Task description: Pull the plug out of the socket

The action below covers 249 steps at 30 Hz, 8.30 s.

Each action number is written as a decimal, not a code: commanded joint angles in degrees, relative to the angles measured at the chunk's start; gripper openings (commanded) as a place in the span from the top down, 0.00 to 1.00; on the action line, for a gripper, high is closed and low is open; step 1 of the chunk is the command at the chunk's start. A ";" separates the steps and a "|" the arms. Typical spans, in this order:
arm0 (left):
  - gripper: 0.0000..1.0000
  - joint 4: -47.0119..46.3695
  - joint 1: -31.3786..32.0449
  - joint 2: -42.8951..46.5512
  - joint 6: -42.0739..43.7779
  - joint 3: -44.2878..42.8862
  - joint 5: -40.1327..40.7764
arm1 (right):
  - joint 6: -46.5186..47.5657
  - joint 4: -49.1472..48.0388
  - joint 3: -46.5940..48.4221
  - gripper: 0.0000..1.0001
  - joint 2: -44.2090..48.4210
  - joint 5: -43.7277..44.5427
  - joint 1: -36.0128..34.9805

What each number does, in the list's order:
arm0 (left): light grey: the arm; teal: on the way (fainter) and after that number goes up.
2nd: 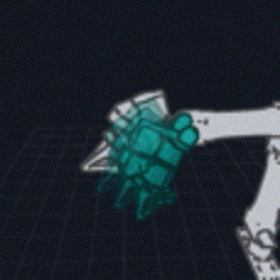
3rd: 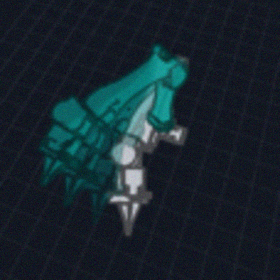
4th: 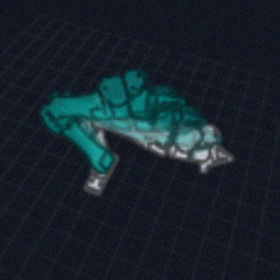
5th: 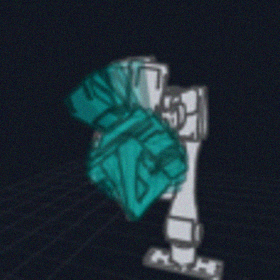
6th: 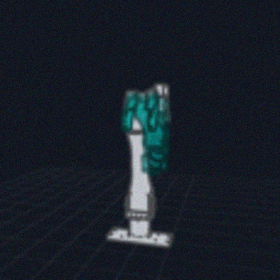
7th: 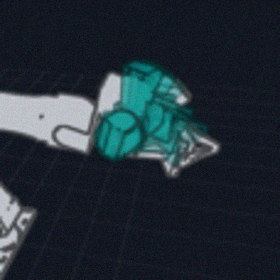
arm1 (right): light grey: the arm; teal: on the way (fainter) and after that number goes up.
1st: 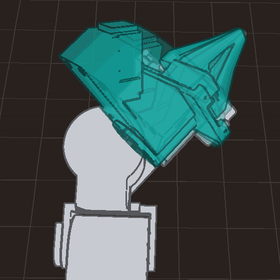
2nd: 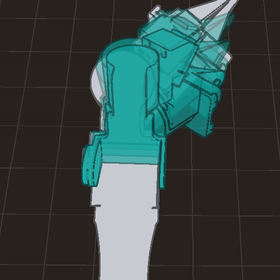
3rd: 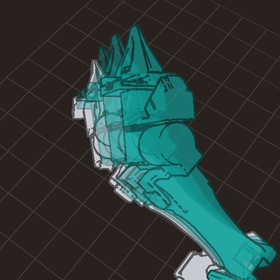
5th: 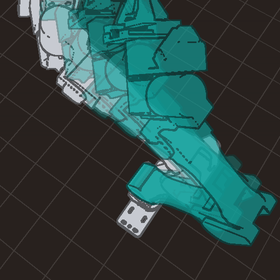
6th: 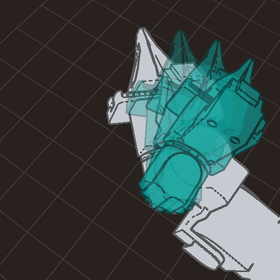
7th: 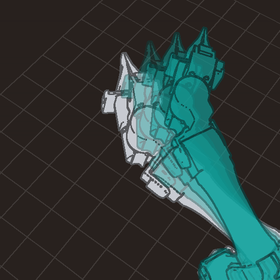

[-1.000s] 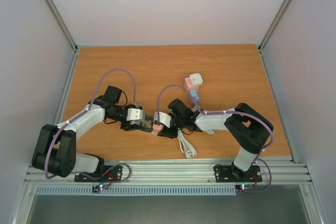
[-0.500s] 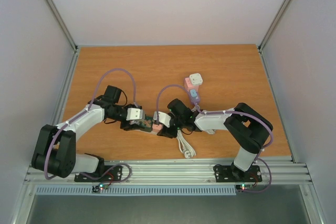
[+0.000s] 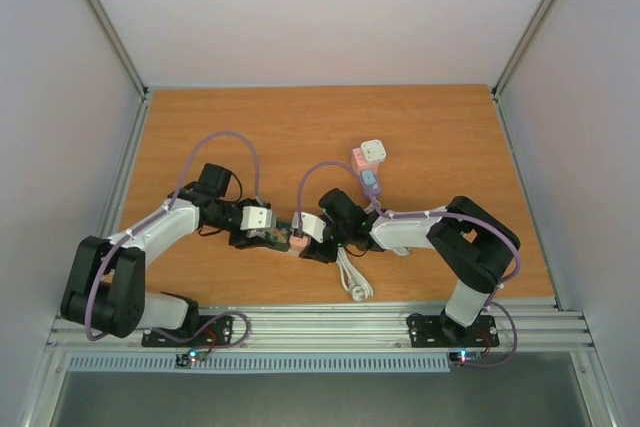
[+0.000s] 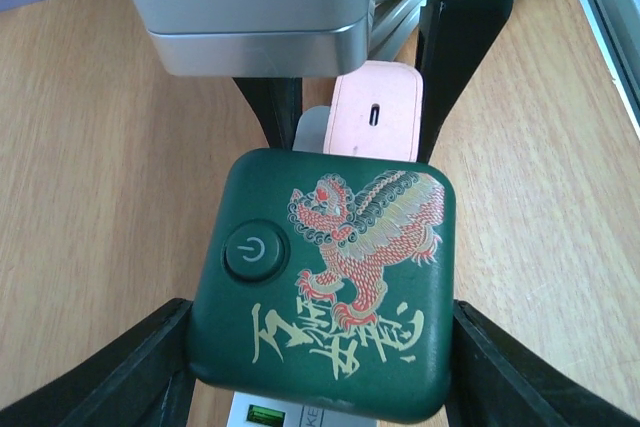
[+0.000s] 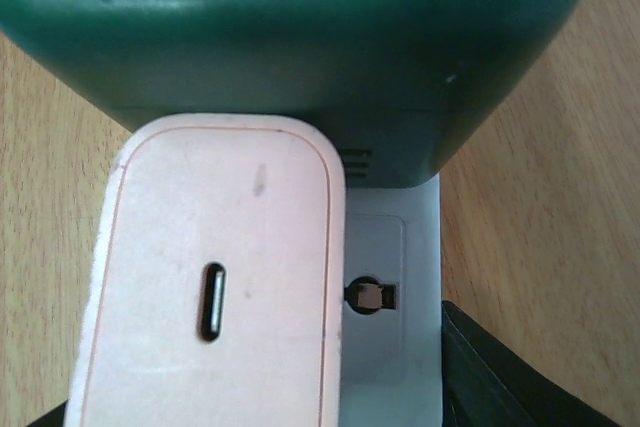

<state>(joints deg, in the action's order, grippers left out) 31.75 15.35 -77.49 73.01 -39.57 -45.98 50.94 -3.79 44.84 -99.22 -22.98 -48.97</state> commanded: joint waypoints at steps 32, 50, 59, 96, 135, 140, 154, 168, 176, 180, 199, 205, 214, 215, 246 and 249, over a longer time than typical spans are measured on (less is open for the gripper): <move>0.68 -2.75 0.35 0.61 -4.09 2.38 -0.60 | -0.79 -3.63 0.31 0.66 1.20 0.78 -0.07; 0.68 -2.73 0.36 4.31 -6.79 2.26 -1.39 | -0.58 -5.44 -1.55 0.69 0.50 0.49 -0.07; 0.70 -2.43 0.31 6.94 -8.84 0.44 -4.31 | 0.06 -6.11 -2.50 0.69 0.47 1.82 -0.07; 0.76 14.61 -13.92 9.75 -4.22 -12.96 -9.41 | -2.08 -5.66 -1.84 0.45 1.92 2.84 -0.07; 0.64 23.14 -18.51 -40.62 11.90 -73.51 53.00 | -10.30 14.30 3.19 0.01 23.05 -1.68 -0.07; 0.63 18.27 -18.36 -44.91 16.25 -73.52 57.74 | -10.35 13.14 2.05 0.02 22.93 -0.88 -0.05; 0.57 8.93 -17.62 -53.19 23.81 -73.80 63.71 | -10.42 11.97 1.57 0.01 20.77 -0.11 -0.06; 0.00 10.53 -17.78 -52.49 19.43 -76.57 56.61 | -11.11 11.53 1.38 0.01 21.11 0.08 0.07; 0.00 12.11 -18.96 -43.27 7.54 -73.43 41.63 | -12.08 11.61 1.69 0.01 22.19 -0.58 0.45; 0.00 5.82 -19.10 -34.22 -1.97 -63.40 31.82 | -12.39 12.21 1.84 0.02 22.95 -0.45 0.54; 0.00 -4.47 -14.48 3.58 -22.27 -19.49 7.76 | -9.55 11.90 -5.01 0.01 30.24 -2.39 0.55; 0.00 -6.77 -7.42 8.18 -27.36 -9.95 11.85 | -7.46 13.45 -6.29 0.01 29.61 -2.61 0.61; 0.05 8.24 -1.99 6.98 -9.38 -6.90 -3.17 | -7.25 13.43 -6.46 0.01 26.41 -0.89 0.48; 0.07 7.24 -1.30 7.11 -8.65 -6.05 -3.77 | -6.98 13.13 -6.70 0.01 26.24 -0.47 0.44; 0.56 -8.27 15.31 -5.97 -11.81 -4.66 7.40 | 0.83 -7.43 -15.04 0.07 20.95 -1.04 0.56; 0.65 -7.65 15.24 -5.27 -10.98 -4.19 8.06 | 1.00 -10.21 -14.68 0.09 18.62 -1.35 0.52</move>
<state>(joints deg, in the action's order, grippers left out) 25.34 30.30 -83.26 60.34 -43.07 -37.95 50.54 -7.79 30.41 -78.13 -22.65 -48.53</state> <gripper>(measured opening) 0.389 0.922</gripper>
